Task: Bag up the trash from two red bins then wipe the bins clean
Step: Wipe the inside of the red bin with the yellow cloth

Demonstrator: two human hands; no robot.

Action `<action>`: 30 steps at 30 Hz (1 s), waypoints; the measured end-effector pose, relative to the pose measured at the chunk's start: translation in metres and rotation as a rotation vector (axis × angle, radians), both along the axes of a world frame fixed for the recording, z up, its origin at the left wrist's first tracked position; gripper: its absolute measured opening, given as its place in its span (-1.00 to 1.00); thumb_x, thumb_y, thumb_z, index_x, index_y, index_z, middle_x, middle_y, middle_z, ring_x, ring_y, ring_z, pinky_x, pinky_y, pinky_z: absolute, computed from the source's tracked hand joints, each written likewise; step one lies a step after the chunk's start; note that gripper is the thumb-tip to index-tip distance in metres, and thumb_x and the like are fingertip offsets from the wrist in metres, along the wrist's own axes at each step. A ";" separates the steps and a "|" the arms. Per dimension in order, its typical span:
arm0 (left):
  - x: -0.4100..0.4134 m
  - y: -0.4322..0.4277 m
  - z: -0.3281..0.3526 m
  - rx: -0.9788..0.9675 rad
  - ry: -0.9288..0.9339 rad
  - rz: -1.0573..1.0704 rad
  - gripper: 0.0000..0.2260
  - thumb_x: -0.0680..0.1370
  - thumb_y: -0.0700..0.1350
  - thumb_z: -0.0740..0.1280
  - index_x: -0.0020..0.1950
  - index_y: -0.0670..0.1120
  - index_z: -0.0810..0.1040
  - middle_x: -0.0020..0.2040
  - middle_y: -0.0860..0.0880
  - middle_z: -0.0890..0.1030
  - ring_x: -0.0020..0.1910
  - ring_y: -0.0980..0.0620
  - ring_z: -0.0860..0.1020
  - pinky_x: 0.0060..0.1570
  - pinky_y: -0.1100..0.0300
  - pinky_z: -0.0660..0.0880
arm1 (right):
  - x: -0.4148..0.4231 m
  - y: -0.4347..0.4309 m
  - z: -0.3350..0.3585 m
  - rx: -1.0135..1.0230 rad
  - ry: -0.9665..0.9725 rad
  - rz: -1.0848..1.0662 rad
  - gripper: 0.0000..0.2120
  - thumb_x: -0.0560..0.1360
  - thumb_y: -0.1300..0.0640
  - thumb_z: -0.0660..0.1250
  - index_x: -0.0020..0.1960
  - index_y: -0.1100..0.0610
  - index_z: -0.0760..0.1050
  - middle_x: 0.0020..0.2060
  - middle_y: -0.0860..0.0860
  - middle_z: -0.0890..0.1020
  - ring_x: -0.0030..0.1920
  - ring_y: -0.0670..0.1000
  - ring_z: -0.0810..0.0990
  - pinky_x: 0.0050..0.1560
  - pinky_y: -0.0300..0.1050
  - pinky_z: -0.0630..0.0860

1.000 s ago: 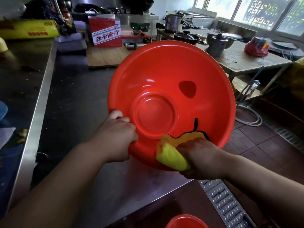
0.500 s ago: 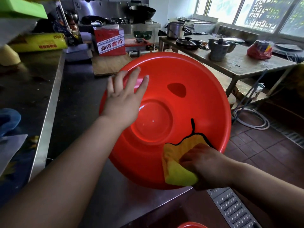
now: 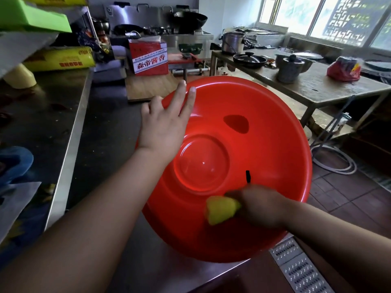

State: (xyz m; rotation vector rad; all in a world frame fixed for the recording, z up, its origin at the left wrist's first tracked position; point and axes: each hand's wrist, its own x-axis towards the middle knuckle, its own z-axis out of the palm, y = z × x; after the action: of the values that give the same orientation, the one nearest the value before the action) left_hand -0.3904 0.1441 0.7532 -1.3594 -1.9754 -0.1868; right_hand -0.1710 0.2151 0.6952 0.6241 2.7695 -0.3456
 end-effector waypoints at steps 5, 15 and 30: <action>-0.009 -0.003 0.002 0.000 -0.056 0.018 -0.43 0.43 -0.23 -0.04 0.44 -0.09 0.33 0.41 -0.13 0.38 -0.13 -0.27 0.52 -0.15 -0.01 0.46 | -0.053 0.034 0.006 0.089 0.315 -0.460 -0.64 0.51 0.09 0.21 0.29 -0.10 0.41 0.13 0.11 0.61 0.16 0.20 0.57 0.04 0.00 0.49; -0.016 -0.002 0.004 0.062 -0.108 -0.070 -0.44 0.43 -0.23 0.01 0.42 -0.07 0.37 0.38 -0.16 0.41 -0.13 -0.28 0.50 -0.14 -0.05 0.45 | -0.148 0.077 -0.084 0.377 0.287 -0.203 -0.49 0.54 0.00 0.22 0.47 -0.09 0.22 0.41 0.11 0.32 0.35 0.20 0.35 0.24 0.20 0.34; -0.037 0.001 0.002 -0.035 -0.094 0.067 -0.46 0.46 -0.19 0.08 0.46 -0.03 0.26 0.20 -0.30 0.46 -0.10 -0.30 0.51 -0.15 -0.10 0.47 | -0.189 0.100 -0.138 0.177 0.155 -0.514 -0.12 0.52 -0.27 0.16 0.52 -0.02 -0.39 0.51 0.25 -0.23 0.48 0.36 -0.07 0.42 0.28 -0.01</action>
State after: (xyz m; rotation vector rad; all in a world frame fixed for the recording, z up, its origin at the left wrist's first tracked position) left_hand -0.4279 0.1455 0.7548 -1.3264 -2.1079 -0.1888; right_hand -0.3604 0.3152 0.5569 1.4147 2.7657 -0.2595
